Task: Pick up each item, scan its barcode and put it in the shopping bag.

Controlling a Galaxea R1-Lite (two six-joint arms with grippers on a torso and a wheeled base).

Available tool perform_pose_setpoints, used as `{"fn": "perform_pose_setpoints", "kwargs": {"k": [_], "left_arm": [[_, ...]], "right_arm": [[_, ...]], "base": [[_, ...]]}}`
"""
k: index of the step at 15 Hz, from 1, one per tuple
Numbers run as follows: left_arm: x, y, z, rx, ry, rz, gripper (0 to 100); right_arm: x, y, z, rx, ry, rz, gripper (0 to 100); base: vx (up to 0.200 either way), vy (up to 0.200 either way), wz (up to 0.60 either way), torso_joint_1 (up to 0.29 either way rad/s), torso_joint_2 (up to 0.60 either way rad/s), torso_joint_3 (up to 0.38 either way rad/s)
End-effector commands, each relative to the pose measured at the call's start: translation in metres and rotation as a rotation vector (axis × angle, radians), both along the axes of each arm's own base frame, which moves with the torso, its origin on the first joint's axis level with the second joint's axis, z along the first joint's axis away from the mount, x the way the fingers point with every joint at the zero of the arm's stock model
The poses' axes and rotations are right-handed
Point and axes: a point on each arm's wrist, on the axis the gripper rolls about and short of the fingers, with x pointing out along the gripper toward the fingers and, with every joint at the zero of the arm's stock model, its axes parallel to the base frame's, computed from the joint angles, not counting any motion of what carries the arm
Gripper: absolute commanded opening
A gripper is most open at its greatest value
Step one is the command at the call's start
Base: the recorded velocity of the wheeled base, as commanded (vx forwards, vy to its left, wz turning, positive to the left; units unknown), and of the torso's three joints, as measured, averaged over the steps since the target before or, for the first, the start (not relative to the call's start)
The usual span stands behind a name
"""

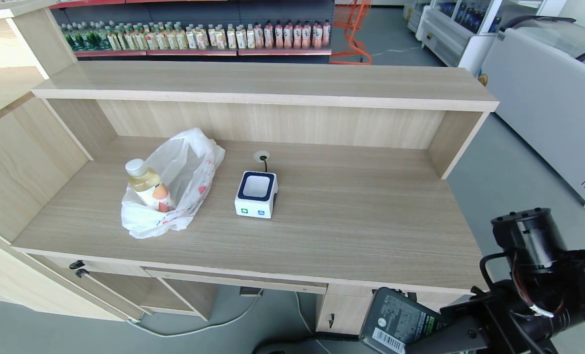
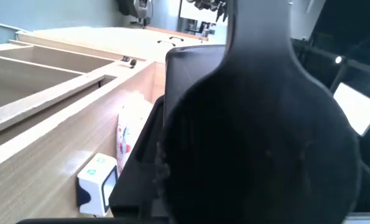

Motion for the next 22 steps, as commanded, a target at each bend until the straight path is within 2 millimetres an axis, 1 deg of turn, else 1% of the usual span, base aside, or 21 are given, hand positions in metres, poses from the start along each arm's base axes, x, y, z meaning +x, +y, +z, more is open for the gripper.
{"fn": "perform_pose_setpoints", "kwargs": {"k": [1,10,19,20,22], "left_arm": [[0.0001,0.0,0.0,0.001,0.001,0.0,100],[0.0001,0.0,0.0,0.001,0.001,0.0,100],[0.0001,0.0,0.0,0.0,0.001,0.0,100],[0.0001,0.0,0.0,0.0,0.001,0.0,100],[0.0001,0.0,0.0,0.001,0.001,0.0,100]], "right_arm": [[-0.0003,0.0038,0.0043,0.022,-0.097,0.034,0],[-0.0065,0.0015,0.007,0.027,-0.11,0.035,0],[-0.0062,0.002,0.006,0.025,-0.104,0.037,0],[-0.0051,0.0025,0.0094,0.029,-0.118,0.036,0],[-0.006,0.0038,0.0105,0.007,0.018,0.015,0]], "base": [[0.0,0.0,0.0,0.0,0.0,0.0],[0.0,0.0,0.0,0.0,0.0,0.0],[0.0,0.0,0.0,0.0,0.0,0.0],[0.0,0.0,0.0,0.0,0.0,0.0],[0.0,0.0,0.0,0.0,0.0,0.0]]}}
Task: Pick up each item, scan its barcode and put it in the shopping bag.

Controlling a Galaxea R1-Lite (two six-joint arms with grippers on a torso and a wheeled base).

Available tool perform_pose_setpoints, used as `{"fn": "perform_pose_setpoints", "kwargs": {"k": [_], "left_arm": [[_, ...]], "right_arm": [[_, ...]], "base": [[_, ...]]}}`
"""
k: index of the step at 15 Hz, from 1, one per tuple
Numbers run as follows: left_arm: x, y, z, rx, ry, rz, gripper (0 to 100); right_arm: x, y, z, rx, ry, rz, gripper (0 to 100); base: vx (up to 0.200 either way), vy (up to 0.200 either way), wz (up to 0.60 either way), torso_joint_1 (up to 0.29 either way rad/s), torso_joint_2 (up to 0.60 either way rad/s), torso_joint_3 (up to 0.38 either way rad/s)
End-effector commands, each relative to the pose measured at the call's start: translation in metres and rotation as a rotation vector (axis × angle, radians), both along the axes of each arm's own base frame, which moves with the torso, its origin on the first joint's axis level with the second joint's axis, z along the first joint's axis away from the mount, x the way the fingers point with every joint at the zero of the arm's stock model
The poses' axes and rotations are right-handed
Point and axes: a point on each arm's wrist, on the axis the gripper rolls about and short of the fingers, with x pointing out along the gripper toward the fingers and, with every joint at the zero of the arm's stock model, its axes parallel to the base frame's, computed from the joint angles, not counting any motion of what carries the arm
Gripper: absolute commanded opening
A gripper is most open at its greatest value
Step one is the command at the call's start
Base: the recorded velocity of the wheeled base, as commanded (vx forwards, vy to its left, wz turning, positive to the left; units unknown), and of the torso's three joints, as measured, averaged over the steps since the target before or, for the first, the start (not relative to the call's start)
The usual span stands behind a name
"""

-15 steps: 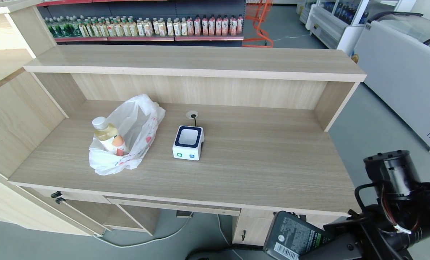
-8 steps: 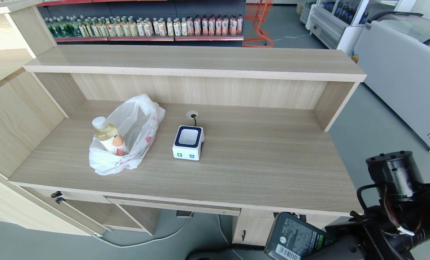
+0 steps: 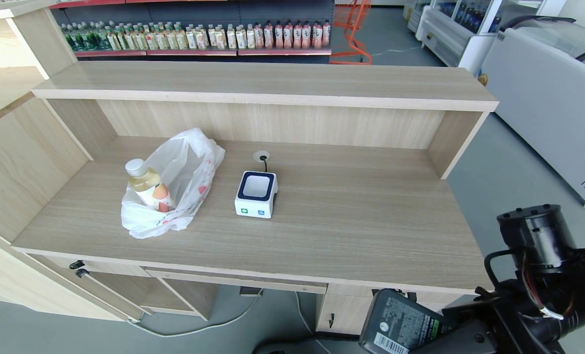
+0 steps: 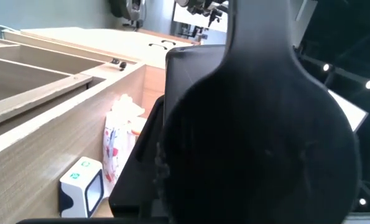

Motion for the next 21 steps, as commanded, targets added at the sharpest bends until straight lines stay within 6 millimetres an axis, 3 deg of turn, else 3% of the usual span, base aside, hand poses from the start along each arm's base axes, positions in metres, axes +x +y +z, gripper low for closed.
{"fn": "perform_pose_setpoints", "kwargs": {"k": [1,3,4,5,6,7,9,11,13,16,17,21], "left_arm": [[0.0,0.0,0.0,0.001,0.001,0.0,100],[0.0,0.0,0.0,-0.001,0.001,0.0,100],[0.0,0.0,0.0,0.001,0.001,0.0,100],[0.0,0.0,0.0,0.001,0.001,0.0,100],[0.0,0.0,0.0,-0.001,0.001,0.0,100],[0.0,0.0,0.0,-0.001,0.001,0.0,100],[0.0,0.0,0.0,-0.001,0.003,0.0,100],[0.0,0.0,0.0,-0.001,0.001,0.0,100],[0.0,0.0,0.0,-0.001,0.001,0.0,100],[0.0,0.0,0.0,0.001,0.001,0.0,100],[0.0,0.0,0.0,-0.001,0.001,0.0,100],[0.0,0.0,0.0,0.001,0.001,0.0,100]], "right_arm": [[0.003,0.001,0.007,-0.011,0.104,-0.032,0],[0.015,-0.004,0.035,-0.015,0.289,-0.169,0],[0.018,-0.015,0.055,0.012,0.331,-0.255,0],[0.018,-0.037,0.062,0.032,0.442,-0.39,0],[0.015,-0.054,0.058,0.045,0.597,-0.495,0],[0.006,-0.063,0.049,0.049,0.642,-0.55,0],[0.001,-0.067,0.043,0.047,0.786,-0.616,0],[0.009,-0.07,0.068,0.13,1.115,-0.68,0],[0.014,-0.09,0.099,0.338,1.391,-0.865,0],[-0.019,-0.095,0.12,0.671,2.013,-0.867,0],[-0.021,-0.09,0.118,0.743,2.124,-0.87,0],[-0.002,-0.088,0.094,0.782,2.215,-0.956,0]], "base": [[0.0,0.0,0.0,0.0,0.0,0.0],[0.0,0.0,0.0,0.0,0.0,0.0],[0.0,0.0,0.0,0.0,0.0,0.0],[0.0,0.0,0.0,0.0,0.0,0.0],[0.0,0.0,0.0,0.0,0.0,0.0],[0.0,0.0,0.0,0.0,0.0,0.0],[0.0,0.0,0.0,0.0,0.0,0.0],[0.0,0.0,0.0,0.0,0.0,0.0],[0.0,0.0,0.0,0.0,0.0,0.0],[0.0,0.0,0.0,0.0,0.0,0.0],[0.0,0.0,0.0,0.0,0.0,0.0],[0.0,0.0,0.0,0.0,0.0,0.0]]}}
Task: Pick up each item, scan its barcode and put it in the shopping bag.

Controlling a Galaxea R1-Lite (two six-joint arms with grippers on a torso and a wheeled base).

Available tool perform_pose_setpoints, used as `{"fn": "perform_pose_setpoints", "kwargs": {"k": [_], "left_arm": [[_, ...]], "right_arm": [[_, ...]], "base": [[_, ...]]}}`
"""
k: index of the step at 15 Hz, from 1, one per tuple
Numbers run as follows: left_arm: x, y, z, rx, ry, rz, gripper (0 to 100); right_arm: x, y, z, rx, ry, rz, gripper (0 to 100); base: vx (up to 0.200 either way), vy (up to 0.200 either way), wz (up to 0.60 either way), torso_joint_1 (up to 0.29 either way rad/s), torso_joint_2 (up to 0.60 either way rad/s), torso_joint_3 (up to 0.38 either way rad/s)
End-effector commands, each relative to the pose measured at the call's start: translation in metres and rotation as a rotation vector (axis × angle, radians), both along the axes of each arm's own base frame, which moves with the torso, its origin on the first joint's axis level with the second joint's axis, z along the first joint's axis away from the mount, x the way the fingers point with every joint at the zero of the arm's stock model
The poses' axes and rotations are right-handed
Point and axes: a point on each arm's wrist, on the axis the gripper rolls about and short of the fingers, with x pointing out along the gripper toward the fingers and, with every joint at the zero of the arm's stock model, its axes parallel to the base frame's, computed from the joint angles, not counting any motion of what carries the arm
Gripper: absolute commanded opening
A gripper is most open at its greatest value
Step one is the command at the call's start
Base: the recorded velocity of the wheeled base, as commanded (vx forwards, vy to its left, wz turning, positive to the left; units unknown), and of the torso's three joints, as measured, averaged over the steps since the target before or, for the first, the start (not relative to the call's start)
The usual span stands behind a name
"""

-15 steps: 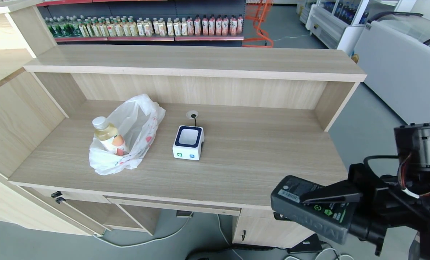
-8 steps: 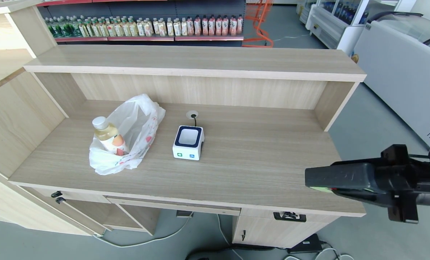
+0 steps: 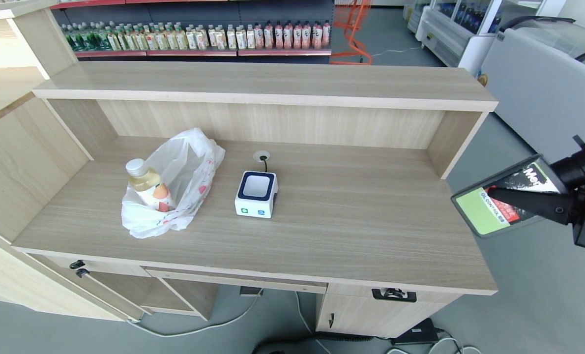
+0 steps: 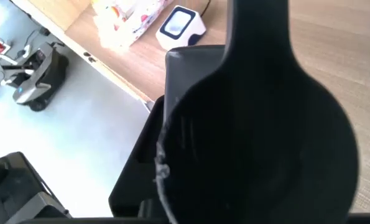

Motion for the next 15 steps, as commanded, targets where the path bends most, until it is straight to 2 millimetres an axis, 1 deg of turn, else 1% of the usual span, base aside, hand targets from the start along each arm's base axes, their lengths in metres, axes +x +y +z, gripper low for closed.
{"fn": "perform_pose_setpoints", "kwargs": {"k": [1,3,8,10,13,15], "left_arm": [[0.0,0.0,0.0,0.001,0.003,0.0,100],[0.0,0.0,0.0,-0.001,0.001,0.0,100],[0.0,0.0,0.0,-0.001,0.001,0.0,100],[0.0,0.0,0.0,-0.001,0.001,0.0,100],[0.0,0.0,0.0,0.001,0.001,0.0,100],[0.0,0.0,0.0,0.001,0.001,0.0,100]], "right_arm": [[0.007,0.001,-0.011,0.015,0.057,-0.009,0],[0.005,0.001,-0.01,0.07,0.1,-0.021,0],[0.01,-0.001,-0.014,0.17,0.211,-0.056,0],[0.009,-0.001,-0.015,0.173,0.218,-0.063,0],[0.009,-0.002,-0.019,0.18,0.241,-0.134,0],[0.012,-0.002,-0.02,0.179,0.251,-0.149,0]], "base": [[0.0,0.0,0.0,0.0,0.0,0.0],[0.0,0.0,0.0,0.0,0.0,0.0],[0.0,0.0,0.0,0.0,0.0,0.0],[0.0,0.0,0.0,0.0,0.0,0.0],[0.0,0.0,0.0,0.0,0.0,0.0],[0.0,0.0,0.0,0.0,0.0,0.0]]}}
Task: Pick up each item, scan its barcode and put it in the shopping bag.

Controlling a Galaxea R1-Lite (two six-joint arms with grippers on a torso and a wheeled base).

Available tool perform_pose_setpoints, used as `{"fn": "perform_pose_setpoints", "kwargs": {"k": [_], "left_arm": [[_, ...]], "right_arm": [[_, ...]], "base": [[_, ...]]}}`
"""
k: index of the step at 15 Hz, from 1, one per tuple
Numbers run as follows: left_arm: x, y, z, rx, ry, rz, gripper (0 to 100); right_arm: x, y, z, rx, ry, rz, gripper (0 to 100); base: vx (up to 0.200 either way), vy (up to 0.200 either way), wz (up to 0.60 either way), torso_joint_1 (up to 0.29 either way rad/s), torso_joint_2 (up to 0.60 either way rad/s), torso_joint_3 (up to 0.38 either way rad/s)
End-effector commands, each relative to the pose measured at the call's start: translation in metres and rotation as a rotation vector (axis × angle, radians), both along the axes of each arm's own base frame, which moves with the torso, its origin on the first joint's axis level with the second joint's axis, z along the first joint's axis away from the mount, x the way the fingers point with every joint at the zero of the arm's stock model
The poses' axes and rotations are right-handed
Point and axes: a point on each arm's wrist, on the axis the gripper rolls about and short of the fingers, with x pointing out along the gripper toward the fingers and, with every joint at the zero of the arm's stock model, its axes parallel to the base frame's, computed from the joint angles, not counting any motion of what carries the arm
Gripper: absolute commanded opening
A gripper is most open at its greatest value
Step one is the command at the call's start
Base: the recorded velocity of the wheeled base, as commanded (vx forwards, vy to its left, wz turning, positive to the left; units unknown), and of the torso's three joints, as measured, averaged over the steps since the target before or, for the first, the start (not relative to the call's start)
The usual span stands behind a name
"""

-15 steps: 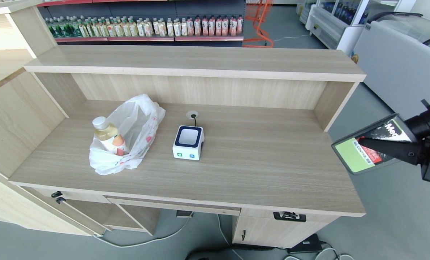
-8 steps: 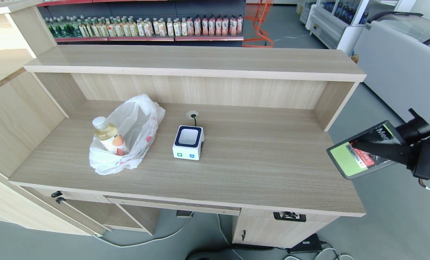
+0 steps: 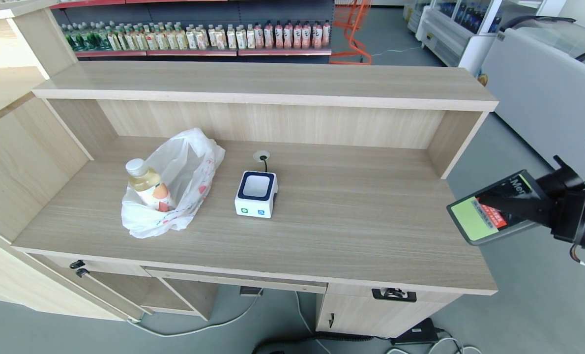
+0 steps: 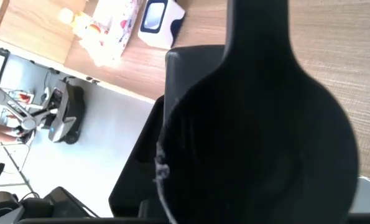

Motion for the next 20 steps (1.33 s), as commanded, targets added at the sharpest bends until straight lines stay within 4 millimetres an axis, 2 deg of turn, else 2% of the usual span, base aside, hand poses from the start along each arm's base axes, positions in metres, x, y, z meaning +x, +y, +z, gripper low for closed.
{"fn": "perform_pose_setpoints", "kwargs": {"k": [1,10,13,20], "left_arm": [[0.0,0.0,0.0,0.0,0.0,0.0,100],[0.0,0.0,0.0,-0.004,0.001,0.0,100],[0.0,0.0,0.0,0.0,0.0,0.0,100],[0.0,0.0,0.0,-0.003,0.0,0.0,100]], "right_arm": [[0.005,0.0,-0.002,-0.002,0.012,-0.001,0],[0.016,0.0,-0.003,0.018,0.039,-0.007,0],[0.013,0.0,-0.001,0.027,0.039,-0.007,0],[0.011,0.001,0.0,0.063,0.06,-0.016,0]], "base": [[0.2,0.2,0.0,0.012,0.0,0.007],[0.2,0.2,0.0,0.006,0.0,0.002],[0.0,0.0,0.0,0.0,0.0,0.0],[0.0,0.2,0.0,-0.001,0.0,0.002]]}}
